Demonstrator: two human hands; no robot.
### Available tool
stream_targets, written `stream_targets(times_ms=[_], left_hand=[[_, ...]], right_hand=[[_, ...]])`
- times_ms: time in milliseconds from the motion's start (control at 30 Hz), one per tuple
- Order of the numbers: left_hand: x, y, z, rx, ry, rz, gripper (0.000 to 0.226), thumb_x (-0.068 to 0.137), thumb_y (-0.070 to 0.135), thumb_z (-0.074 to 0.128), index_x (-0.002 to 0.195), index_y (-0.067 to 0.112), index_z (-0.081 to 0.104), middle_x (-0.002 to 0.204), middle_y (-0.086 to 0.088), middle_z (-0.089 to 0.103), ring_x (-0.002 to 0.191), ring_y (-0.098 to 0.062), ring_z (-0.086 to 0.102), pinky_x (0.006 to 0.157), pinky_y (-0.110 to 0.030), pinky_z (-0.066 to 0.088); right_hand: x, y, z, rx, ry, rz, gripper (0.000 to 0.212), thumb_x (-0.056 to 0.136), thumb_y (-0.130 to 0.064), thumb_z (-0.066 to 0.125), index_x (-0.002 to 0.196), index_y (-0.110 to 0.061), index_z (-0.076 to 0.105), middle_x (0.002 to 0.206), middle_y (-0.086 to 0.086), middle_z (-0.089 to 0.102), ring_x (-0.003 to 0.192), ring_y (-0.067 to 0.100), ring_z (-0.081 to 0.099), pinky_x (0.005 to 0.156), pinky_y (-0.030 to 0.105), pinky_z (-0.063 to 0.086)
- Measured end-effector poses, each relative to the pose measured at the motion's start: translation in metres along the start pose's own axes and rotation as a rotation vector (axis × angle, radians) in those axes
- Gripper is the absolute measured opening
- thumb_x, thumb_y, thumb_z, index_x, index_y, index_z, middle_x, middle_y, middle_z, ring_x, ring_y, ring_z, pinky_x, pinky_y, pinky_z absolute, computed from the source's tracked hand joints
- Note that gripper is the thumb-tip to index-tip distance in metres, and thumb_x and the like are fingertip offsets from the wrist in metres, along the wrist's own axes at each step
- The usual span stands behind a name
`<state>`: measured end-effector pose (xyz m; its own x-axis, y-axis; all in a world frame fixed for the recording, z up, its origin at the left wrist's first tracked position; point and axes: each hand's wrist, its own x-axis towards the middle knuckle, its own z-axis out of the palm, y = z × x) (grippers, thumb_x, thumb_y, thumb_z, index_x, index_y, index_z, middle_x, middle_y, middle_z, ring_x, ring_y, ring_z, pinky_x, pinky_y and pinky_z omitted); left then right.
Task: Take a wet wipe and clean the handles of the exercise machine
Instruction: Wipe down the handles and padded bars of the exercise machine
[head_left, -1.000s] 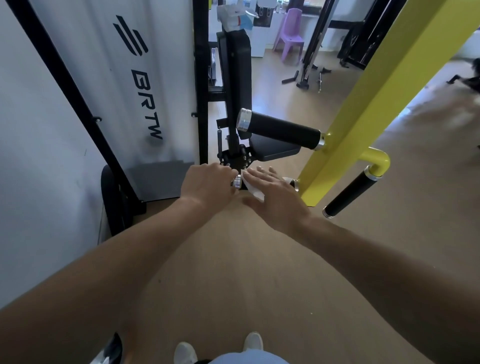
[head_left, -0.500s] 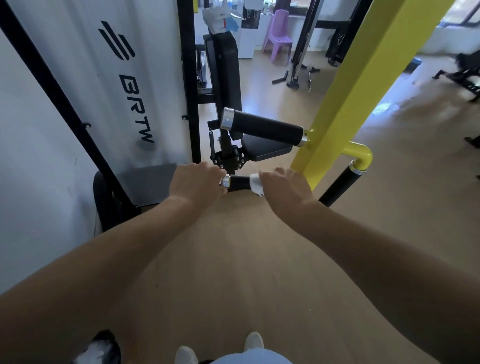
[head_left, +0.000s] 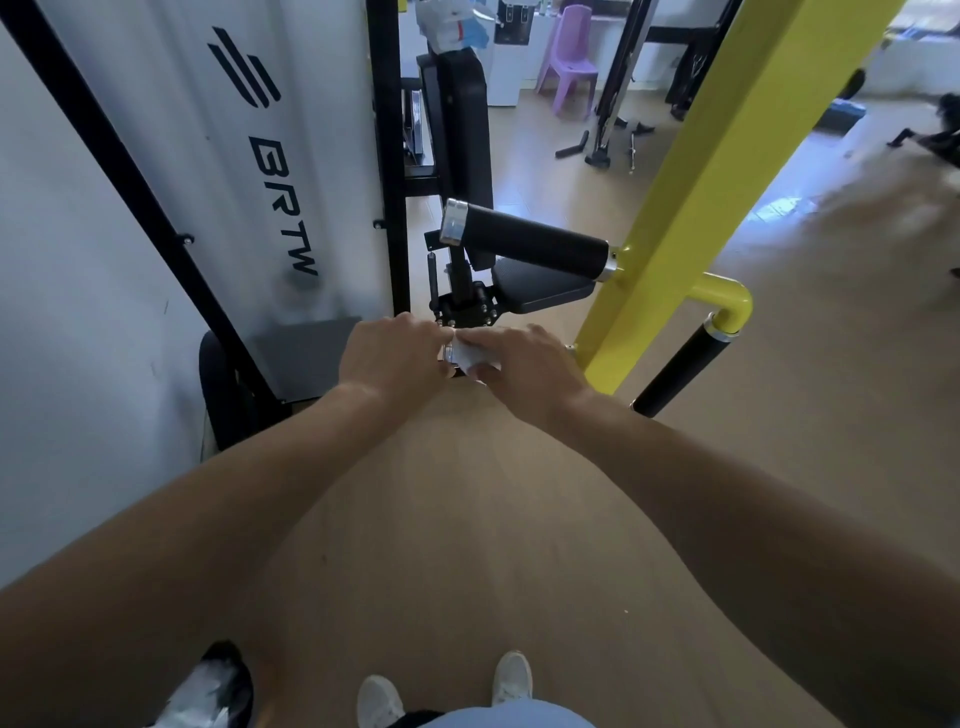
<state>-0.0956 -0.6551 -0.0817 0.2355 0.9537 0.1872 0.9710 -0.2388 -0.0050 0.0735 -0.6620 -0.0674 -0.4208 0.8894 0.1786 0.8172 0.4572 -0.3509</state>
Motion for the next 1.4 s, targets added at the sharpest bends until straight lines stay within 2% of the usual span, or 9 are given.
stream_targets(times_ms=[267, 600, 733, 800, 867, 933, 1067, 1167, 1400], left_hand=[[-0.002, 0.008, 0.001, -0.053, -0.037, -0.033, 0.031, 0.092, 0.045, 0.059, 0.119, 0.031, 0.068, 0.101, -0.002, 0.071, 0.092, -0.027, 0.068, 0.072, -0.032, 0.045], [-0.001, 0.009, 0.003, -0.054, -0.027, -0.031, 0.03, 0.093, 0.047, 0.054, 0.119, 0.038, 0.066, 0.096, -0.001, 0.069, 0.092, -0.027, 0.068, 0.066, -0.031, 0.039], [-0.005, 0.005, 0.0, -0.063, -0.024, -0.04, 0.035, 0.094, 0.05, 0.055, 0.125, 0.038, 0.064, 0.101, 0.001, 0.071, 0.095, -0.025, 0.068, 0.068, -0.03, 0.038], [-0.005, 0.007, 0.0, -0.063, -0.022, -0.04, 0.035, 0.093, 0.049, 0.056, 0.123, 0.035, 0.066, 0.103, 0.001, 0.071, 0.095, -0.026, 0.068, 0.07, -0.031, 0.039], [-0.005, 0.011, 0.0, -0.059, -0.031, -0.042, 0.033, 0.093, 0.048, 0.057, 0.12, 0.034, 0.066, 0.104, 0.0, 0.071, 0.095, -0.027, 0.067, 0.069, -0.03, 0.037], [-0.006, 0.014, 0.0, -0.06, -0.04, -0.042, 0.031, 0.092, 0.047, 0.057, 0.117, 0.032, 0.067, 0.103, 0.0, 0.07, 0.094, -0.028, 0.067, 0.069, -0.03, 0.037], [-0.005, 0.015, 0.001, -0.102, -0.05, -0.07, 0.03, 0.091, 0.044, 0.059, 0.115, 0.03, 0.068, 0.104, -0.002, 0.07, 0.095, -0.029, 0.066, 0.071, -0.031, 0.041], [-0.003, 0.014, 0.001, -0.163, -0.077, -0.091, 0.031, 0.092, 0.042, 0.06, 0.118, 0.028, 0.068, 0.107, -0.002, 0.069, 0.099, -0.028, 0.065, 0.075, -0.032, 0.043], [-0.01, 0.008, -0.004, -0.178, -0.066, -0.101, 0.036, 0.094, 0.042, 0.059, 0.13, 0.038, 0.063, 0.108, -0.003, 0.071, 0.101, -0.028, 0.065, 0.08, -0.037, 0.049]], right_hand=[[-0.013, 0.005, -0.034, -0.695, -0.14, 0.119, 0.025, 0.094, -0.003, 0.053, 0.108, -0.016, 0.068, 0.097, 0.005, 0.067, 0.088, 0.025, 0.067, 0.065, 0.031, 0.036], [-0.001, 0.0, 0.004, -0.168, 0.001, -0.066, 0.028, 0.087, -0.014, 0.066, 0.112, -0.024, 0.071, 0.086, 0.001, 0.074, 0.079, 0.025, 0.069, 0.065, 0.029, 0.037], [-0.006, 0.007, -0.009, -0.431, -0.045, 0.006, 0.024, 0.095, -0.01, 0.051, 0.11, -0.021, 0.066, 0.078, 0.0, 0.063, 0.076, 0.027, 0.068, 0.064, 0.032, 0.047], [-0.015, 0.021, -0.02, -0.653, -0.103, 0.043, 0.026, 0.096, -0.008, 0.048, 0.108, -0.019, 0.069, 0.085, 0.001, 0.068, 0.085, 0.026, 0.069, 0.085, 0.036, 0.051], [-0.02, 0.025, -0.023, -0.836, -0.161, 0.045, 0.026, 0.096, -0.005, 0.047, 0.103, -0.015, 0.07, 0.094, 0.006, 0.073, 0.097, 0.028, 0.068, 0.116, 0.042, 0.033], [-0.019, 0.025, -0.022, -0.934, -0.201, 0.043, 0.023, 0.095, -0.005, 0.048, 0.098, -0.014, 0.07, 0.092, 0.008, 0.073, 0.1, 0.029, 0.066, 0.122, 0.048, 0.02], [-0.017, 0.035, -0.02, -0.85, -0.163, -0.017, 0.013, 0.091, -0.007, 0.057, 0.098, -0.013, 0.067, 0.086, 0.004, 0.073, 0.083, 0.024, 0.07, 0.103, 0.036, 0.046], [-0.019, 0.037, -0.018, -0.779, -0.099, -0.026, 0.01, 0.082, -0.01, 0.068, 0.089, -0.017, 0.066, 0.073, 0.0, 0.07, 0.068, 0.02, 0.068, 0.064, 0.028, 0.043], [0.004, 0.013, -0.001, -0.154, -0.089, -0.011, 0.024, 0.088, -0.014, 0.06, 0.109, -0.019, 0.07, 0.091, 0.008, 0.072, 0.086, 0.029, 0.065, 0.073, 0.036, 0.048]])
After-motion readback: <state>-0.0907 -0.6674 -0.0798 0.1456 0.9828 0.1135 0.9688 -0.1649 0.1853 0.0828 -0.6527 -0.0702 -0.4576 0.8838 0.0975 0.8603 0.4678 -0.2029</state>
